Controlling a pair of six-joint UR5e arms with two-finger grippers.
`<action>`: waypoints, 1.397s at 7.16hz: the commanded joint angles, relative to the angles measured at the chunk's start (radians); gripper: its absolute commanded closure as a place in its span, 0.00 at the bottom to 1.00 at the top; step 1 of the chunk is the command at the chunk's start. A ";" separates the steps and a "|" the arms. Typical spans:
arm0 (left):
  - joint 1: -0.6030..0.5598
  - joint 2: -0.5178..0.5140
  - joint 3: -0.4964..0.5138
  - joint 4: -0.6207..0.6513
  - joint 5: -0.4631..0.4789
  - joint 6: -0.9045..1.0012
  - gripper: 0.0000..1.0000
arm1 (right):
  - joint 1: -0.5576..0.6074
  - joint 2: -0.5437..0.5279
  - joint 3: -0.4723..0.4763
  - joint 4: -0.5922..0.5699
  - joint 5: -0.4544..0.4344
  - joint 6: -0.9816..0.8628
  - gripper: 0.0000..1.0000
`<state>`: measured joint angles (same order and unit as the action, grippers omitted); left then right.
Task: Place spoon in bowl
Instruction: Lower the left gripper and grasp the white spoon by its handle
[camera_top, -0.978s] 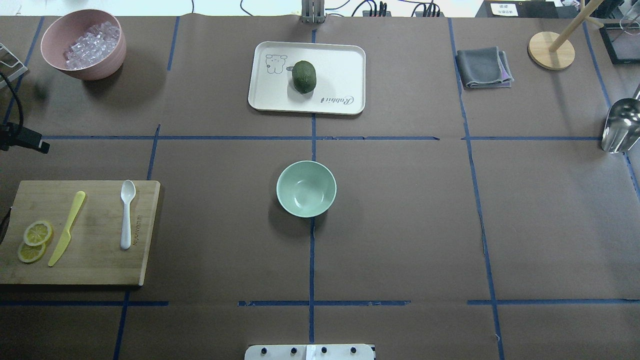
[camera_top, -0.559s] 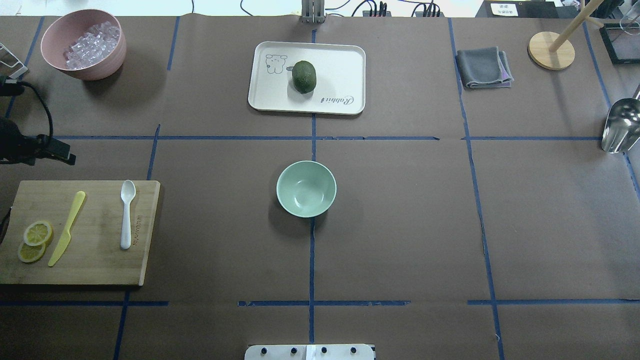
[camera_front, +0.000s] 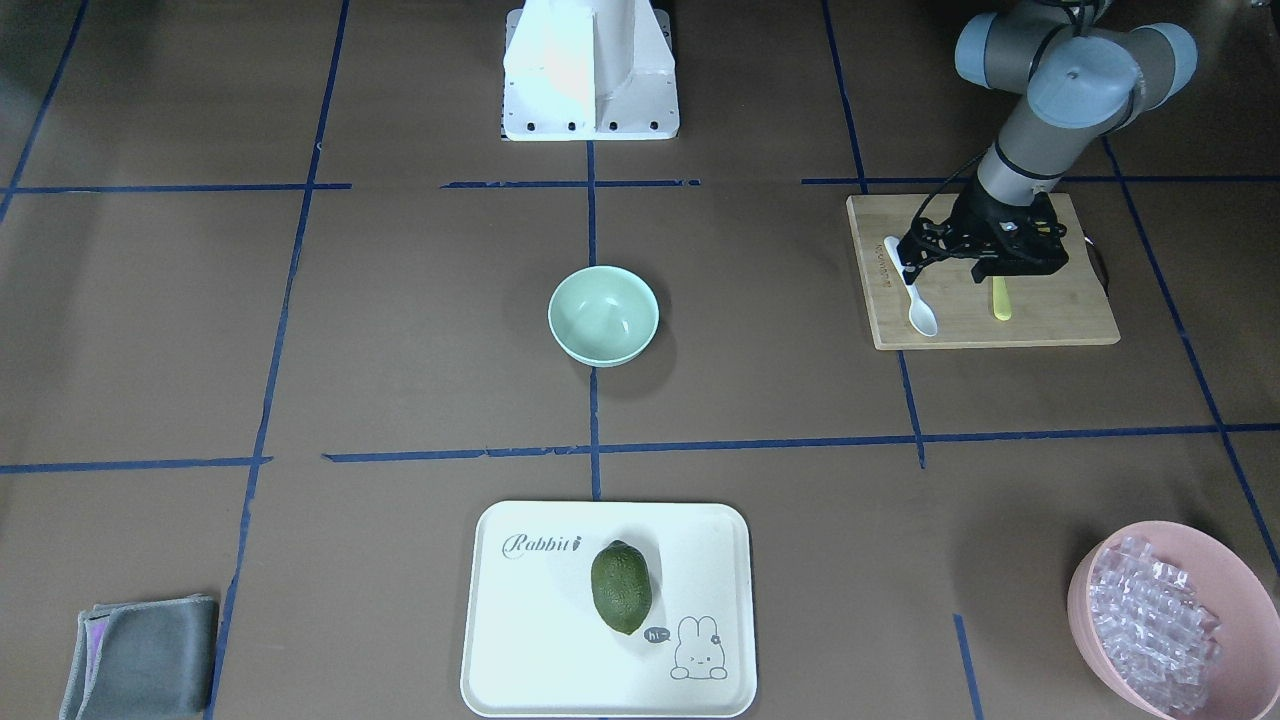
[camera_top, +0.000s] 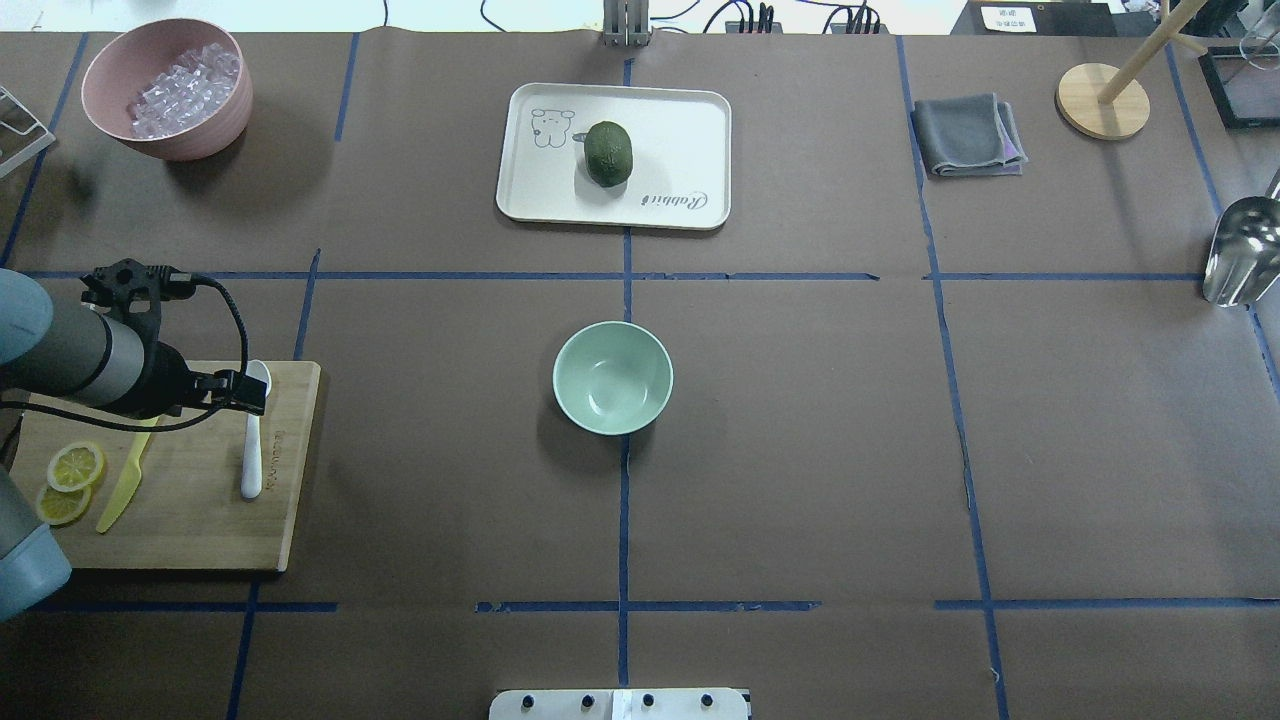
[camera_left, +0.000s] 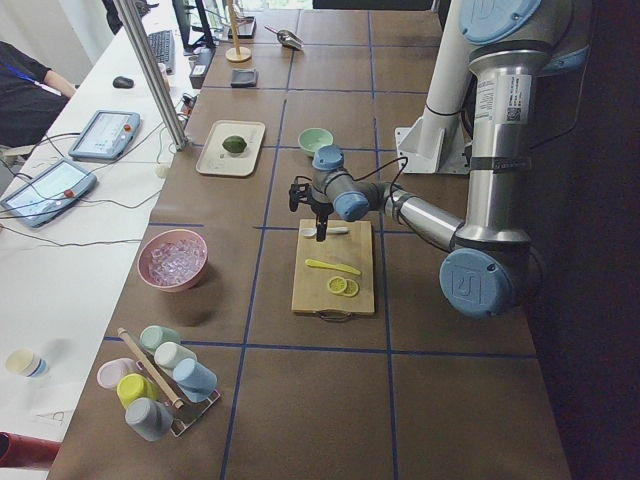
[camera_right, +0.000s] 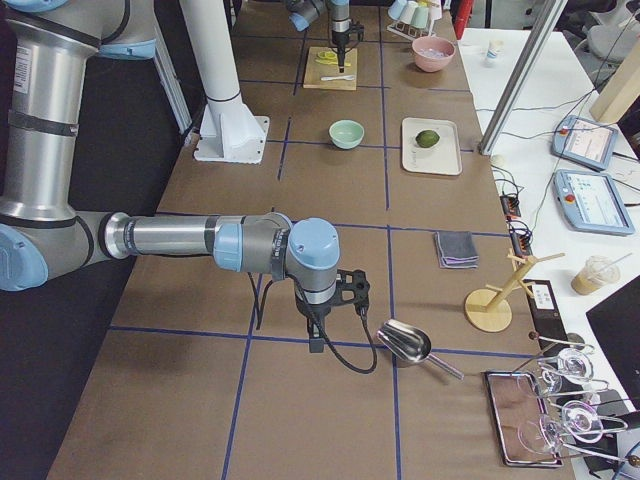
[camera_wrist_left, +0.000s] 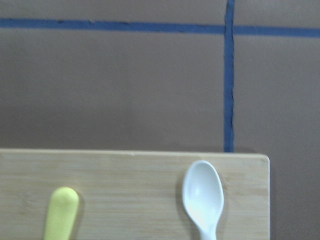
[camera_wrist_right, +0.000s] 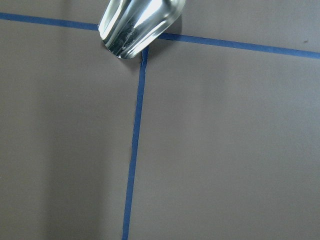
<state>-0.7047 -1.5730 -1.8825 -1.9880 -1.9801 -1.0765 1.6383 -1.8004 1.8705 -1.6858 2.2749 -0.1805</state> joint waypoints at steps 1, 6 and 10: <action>0.025 -0.005 0.005 0.001 0.018 -0.002 0.12 | 0.000 -0.001 0.001 0.000 0.000 -0.001 0.00; 0.053 -0.042 0.039 0.006 0.015 0.001 0.41 | 0.000 0.001 0.001 0.000 0.000 -0.002 0.00; 0.053 -0.039 0.039 0.008 0.015 0.003 0.63 | 0.002 0.001 0.001 0.000 0.000 -0.005 0.00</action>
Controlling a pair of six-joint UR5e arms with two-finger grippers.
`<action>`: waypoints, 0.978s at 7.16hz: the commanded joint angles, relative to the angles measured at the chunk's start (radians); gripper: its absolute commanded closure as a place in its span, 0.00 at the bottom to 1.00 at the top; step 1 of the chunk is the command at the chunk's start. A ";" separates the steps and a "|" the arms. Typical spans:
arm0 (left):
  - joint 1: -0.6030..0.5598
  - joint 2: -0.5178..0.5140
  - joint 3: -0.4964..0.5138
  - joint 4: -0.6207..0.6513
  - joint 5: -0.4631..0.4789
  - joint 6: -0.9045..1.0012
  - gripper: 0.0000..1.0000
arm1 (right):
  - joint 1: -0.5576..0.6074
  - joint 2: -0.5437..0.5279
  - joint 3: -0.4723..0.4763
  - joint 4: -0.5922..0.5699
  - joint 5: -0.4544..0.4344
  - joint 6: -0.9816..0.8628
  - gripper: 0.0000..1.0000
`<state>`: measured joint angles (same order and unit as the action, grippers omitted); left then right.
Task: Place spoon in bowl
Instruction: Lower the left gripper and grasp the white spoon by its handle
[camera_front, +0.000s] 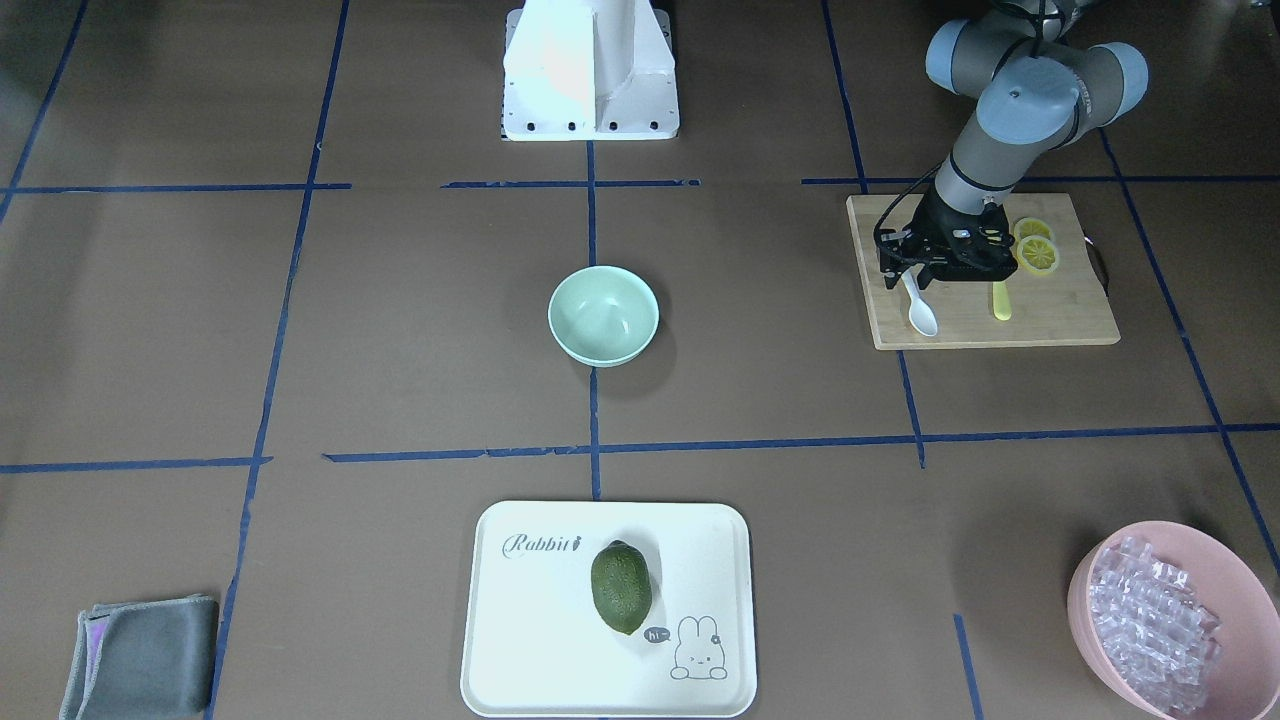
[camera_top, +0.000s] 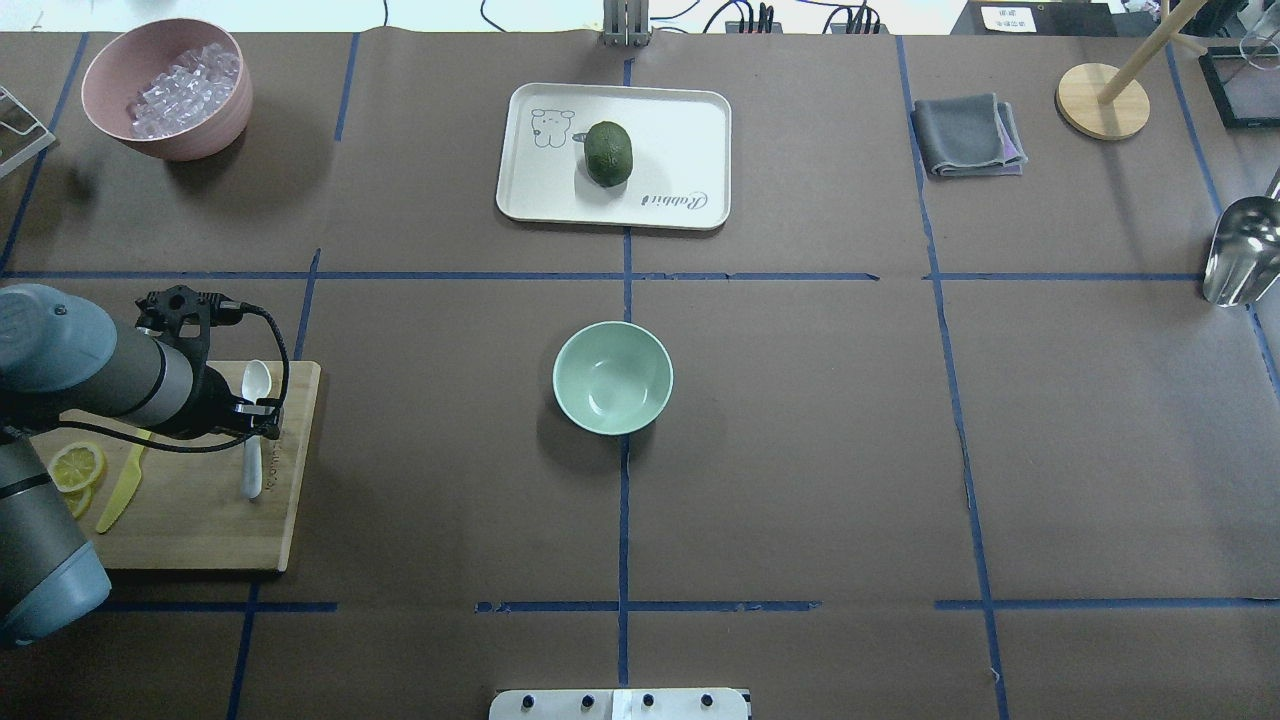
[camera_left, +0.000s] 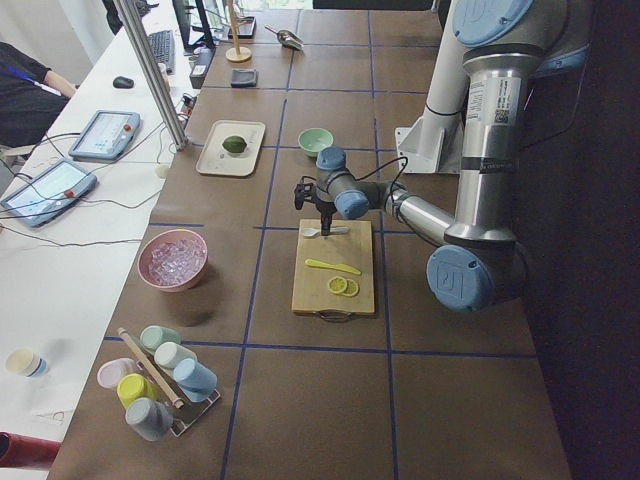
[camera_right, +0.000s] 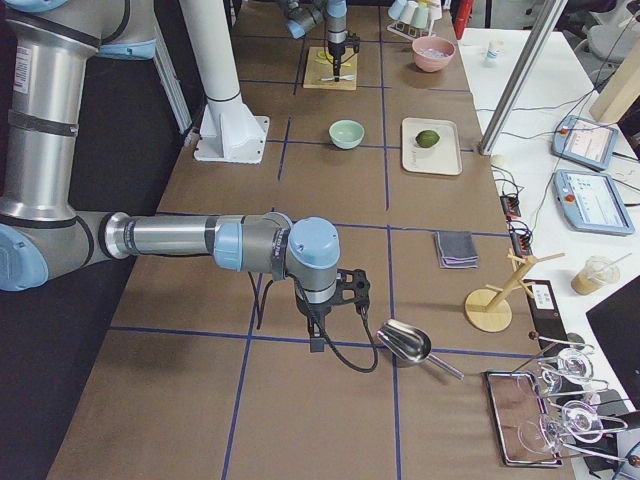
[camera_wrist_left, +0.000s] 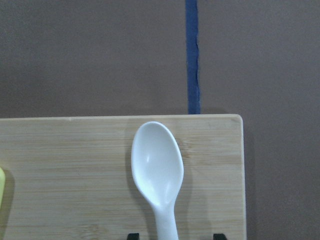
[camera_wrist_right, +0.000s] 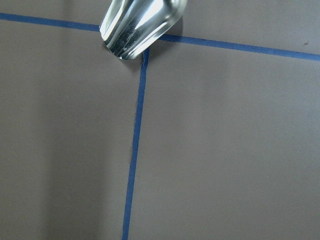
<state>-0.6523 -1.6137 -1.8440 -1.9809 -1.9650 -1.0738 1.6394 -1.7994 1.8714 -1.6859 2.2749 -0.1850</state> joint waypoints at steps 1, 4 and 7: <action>0.000 0.005 0.002 0.001 0.000 0.000 0.64 | -0.001 0.000 0.000 0.000 0.000 -0.001 0.00; 0.000 0.011 0.000 -0.001 -0.002 0.000 0.70 | 0.000 0.000 0.000 0.000 -0.002 -0.002 0.00; -0.001 0.011 -0.015 -0.001 -0.003 0.000 1.00 | 0.000 0.000 0.000 0.000 -0.002 -0.002 0.00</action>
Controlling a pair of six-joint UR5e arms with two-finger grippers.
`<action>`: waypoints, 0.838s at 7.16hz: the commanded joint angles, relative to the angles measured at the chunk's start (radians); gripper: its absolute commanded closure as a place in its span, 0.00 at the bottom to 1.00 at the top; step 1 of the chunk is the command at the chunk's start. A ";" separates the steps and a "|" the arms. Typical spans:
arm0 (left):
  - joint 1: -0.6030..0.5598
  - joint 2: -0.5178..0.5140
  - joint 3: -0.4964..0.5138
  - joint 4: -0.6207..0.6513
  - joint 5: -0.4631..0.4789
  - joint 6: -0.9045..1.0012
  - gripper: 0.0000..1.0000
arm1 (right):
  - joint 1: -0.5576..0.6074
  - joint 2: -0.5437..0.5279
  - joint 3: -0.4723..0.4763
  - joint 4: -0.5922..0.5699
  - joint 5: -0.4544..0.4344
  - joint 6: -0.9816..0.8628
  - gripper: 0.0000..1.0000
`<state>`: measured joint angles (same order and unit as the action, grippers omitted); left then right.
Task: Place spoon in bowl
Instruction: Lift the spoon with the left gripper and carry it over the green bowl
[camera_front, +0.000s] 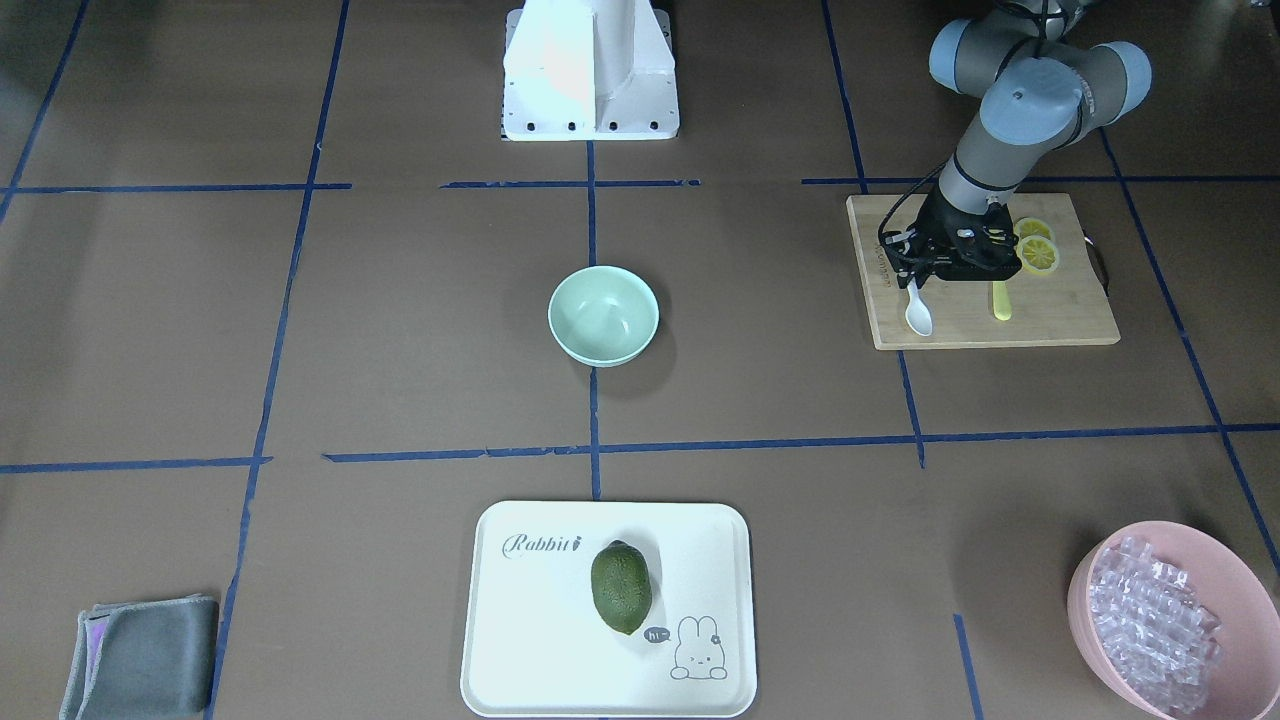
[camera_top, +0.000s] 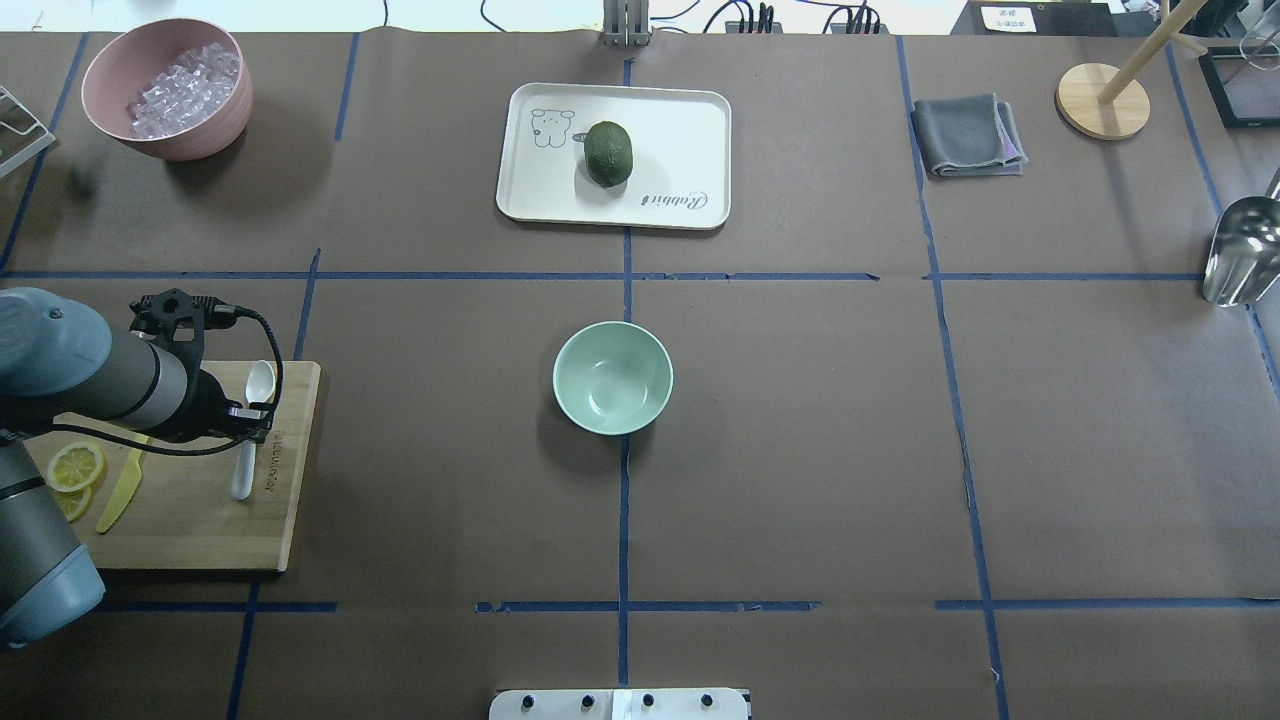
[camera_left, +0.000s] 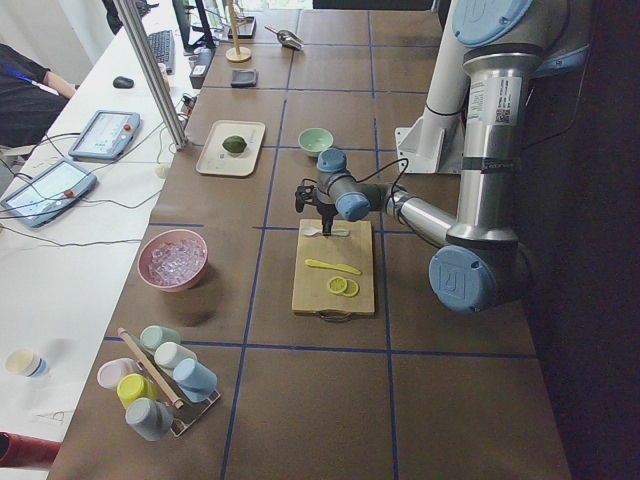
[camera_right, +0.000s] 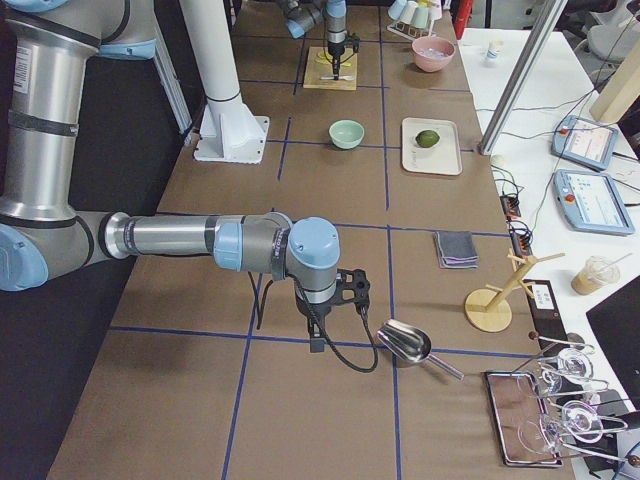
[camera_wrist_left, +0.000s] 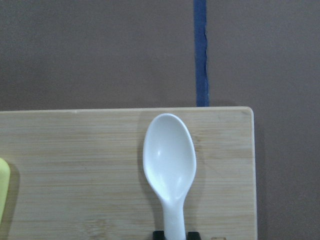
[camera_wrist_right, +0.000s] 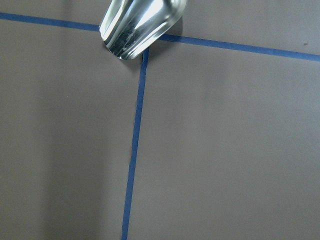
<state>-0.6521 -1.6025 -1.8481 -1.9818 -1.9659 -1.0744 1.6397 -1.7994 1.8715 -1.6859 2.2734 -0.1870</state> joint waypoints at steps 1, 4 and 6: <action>-0.001 -0.014 -0.043 0.004 -0.001 0.001 1.00 | 0.000 -0.002 0.002 0.000 0.001 -0.002 0.00; 0.002 -0.170 -0.054 0.008 0.001 0.126 1.00 | 0.000 -0.002 0.005 0.000 0.001 -0.002 0.00; 0.092 -0.325 -0.040 0.064 0.004 0.151 1.00 | 0.000 -0.003 0.003 -0.002 0.001 0.000 0.00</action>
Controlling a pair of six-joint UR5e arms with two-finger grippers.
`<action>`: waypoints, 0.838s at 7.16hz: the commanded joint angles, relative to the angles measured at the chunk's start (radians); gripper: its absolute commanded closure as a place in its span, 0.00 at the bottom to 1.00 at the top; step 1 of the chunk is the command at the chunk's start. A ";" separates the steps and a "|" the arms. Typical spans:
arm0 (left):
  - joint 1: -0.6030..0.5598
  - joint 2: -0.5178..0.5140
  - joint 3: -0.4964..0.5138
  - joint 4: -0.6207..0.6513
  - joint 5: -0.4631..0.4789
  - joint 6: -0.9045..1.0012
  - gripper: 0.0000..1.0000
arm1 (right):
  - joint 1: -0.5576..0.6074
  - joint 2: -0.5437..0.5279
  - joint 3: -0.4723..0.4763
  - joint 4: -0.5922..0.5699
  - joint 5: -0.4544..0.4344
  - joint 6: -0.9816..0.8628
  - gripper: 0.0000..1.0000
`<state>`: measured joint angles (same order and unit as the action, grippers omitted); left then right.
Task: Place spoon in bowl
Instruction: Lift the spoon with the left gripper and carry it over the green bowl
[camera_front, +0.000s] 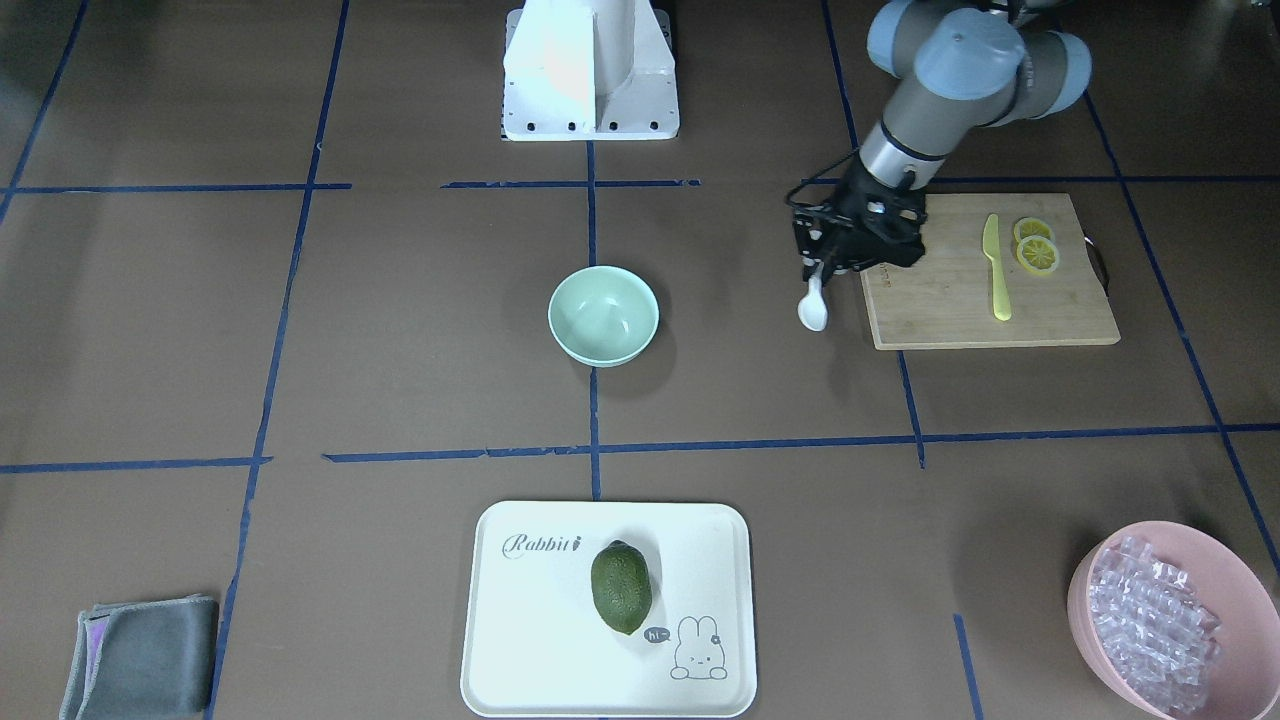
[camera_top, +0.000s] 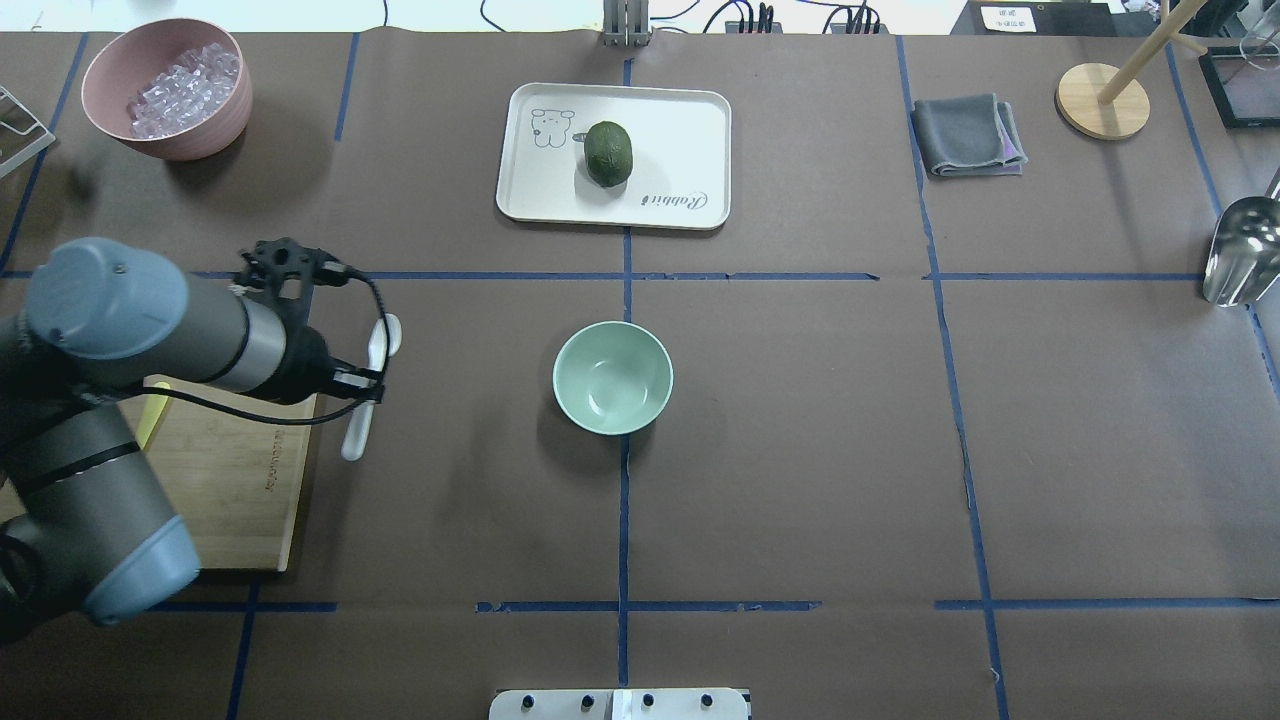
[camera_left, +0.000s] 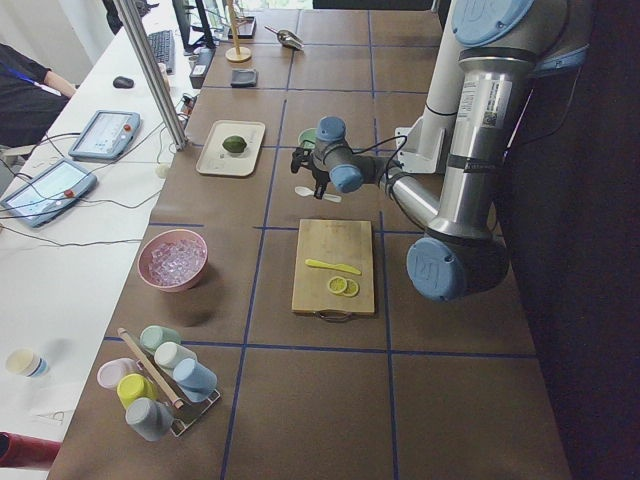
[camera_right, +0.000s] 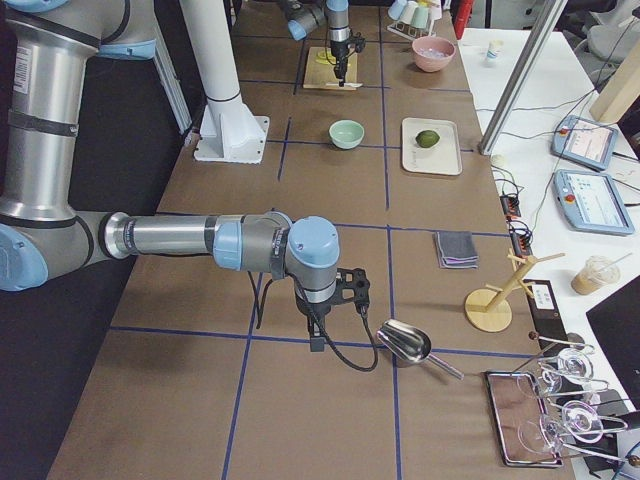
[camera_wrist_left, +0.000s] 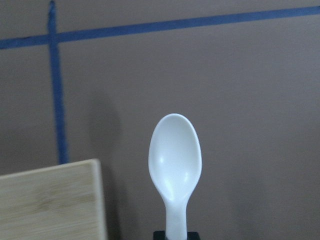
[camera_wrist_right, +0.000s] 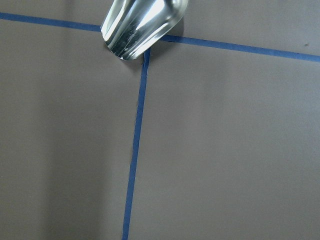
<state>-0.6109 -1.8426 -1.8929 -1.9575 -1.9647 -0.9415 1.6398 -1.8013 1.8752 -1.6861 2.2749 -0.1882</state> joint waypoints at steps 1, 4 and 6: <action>0.084 -0.171 0.021 0.116 0.004 0.041 1.00 | 0.000 -0.001 -0.001 -0.001 0.002 0.001 0.00; 0.111 -0.471 0.250 0.227 0.004 0.056 1.00 | -0.002 -0.001 -0.002 -0.001 0.002 0.004 0.00; 0.111 -0.546 0.372 0.227 0.004 0.059 1.00 | 0.000 0.000 -0.005 -0.001 0.002 0.004 0.00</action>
<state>-0.5009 -2.3443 -1.5878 -1.7331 -1.9605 -0.8846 1.6393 -1.8019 1.8717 -1.6880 2.2764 -0.1844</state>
